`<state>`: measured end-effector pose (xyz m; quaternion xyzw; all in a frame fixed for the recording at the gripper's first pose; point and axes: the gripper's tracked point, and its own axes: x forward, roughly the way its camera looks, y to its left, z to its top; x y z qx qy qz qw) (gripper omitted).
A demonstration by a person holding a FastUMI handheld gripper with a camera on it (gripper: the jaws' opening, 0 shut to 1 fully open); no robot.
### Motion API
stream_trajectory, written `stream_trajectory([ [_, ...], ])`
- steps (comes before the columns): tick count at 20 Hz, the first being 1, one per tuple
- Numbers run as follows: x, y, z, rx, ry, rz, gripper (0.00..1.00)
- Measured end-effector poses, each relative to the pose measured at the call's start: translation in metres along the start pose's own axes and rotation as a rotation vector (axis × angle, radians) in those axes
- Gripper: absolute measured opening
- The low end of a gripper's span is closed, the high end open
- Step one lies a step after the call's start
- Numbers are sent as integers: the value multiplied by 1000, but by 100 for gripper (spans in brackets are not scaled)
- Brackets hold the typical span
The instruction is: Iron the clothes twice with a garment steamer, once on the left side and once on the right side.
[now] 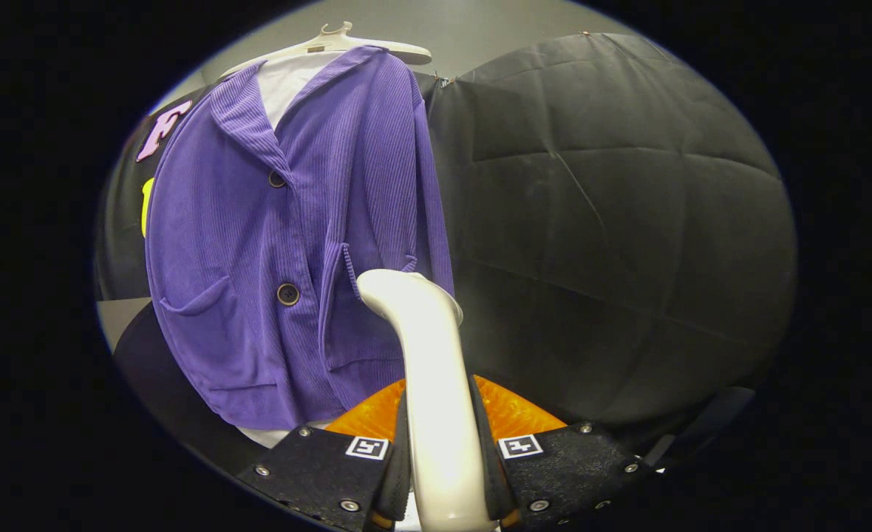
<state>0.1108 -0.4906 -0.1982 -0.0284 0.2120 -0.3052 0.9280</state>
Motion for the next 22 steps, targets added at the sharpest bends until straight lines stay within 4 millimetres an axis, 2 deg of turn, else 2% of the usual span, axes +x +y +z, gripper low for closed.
stream_trajectory([
  [4, -3, 0, -16, -12, 32, 42, 40],
  [6, -6, 2, -31, -40, 76, 79, 40],
  [9, -15, 16, -50, -115, 132, 153, 40],
  [12, -49, 33, -50, -134, 114, 253, 40],
  [18, -127, 72, -28, -190, 48, 430, 40],
  [20, -155, 89, -15, -187, 16, 480, 40],
  [22, -174, 109, 4, -164, -31, 511, 40],
])
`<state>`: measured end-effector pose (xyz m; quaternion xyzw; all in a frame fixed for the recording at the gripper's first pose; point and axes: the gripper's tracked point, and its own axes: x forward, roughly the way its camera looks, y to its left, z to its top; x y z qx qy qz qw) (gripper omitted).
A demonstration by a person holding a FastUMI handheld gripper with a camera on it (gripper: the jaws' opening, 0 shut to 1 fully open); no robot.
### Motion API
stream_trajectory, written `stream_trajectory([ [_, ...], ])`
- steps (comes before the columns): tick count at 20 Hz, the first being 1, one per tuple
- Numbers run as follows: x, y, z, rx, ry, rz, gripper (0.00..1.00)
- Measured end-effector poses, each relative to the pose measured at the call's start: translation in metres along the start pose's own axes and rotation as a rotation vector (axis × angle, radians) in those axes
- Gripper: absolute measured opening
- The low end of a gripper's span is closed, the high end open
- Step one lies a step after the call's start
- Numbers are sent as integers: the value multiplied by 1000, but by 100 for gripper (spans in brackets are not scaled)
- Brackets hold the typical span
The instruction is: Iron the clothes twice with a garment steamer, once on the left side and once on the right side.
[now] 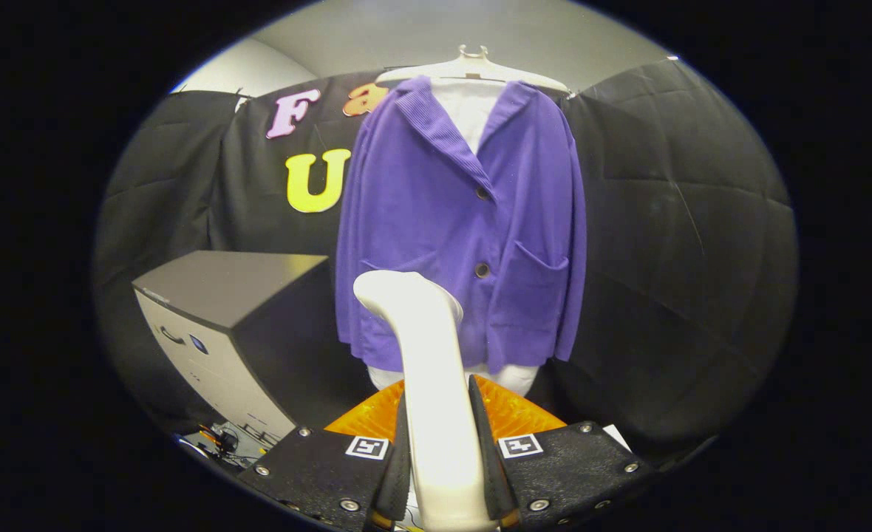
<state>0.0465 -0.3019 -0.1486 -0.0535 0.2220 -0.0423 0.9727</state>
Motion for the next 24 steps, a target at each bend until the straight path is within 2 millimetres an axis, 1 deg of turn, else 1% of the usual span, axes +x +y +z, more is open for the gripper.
stream_trajectory([
  [2, 5, 21, 25, 27, -51, 23, 40],
  [3, 8, 28, 39, 34, -75, 20, 40],
  [6, 19, 37, 74, 28, -133, -25, 40],
  [7, 21, 40, 84, 26, -150, -41, 40],
  [9, 21, 46, 93, 22, -169, -77, 40],
  [11, 19, 52, 98, 18, -183, -113, 40],
  [15, 13, 76, 104, 25, -206, -153, 40],
  [17, 7, 88, 106, 13, -234, -167, 40],
  [20, -2, 108, 100, 3, -253, -178, 39],
  [23, -3, 126, 92, -4, -227, -176, 39],
  [24, -9, 130, 90, -8, -222, -172, 39],
])
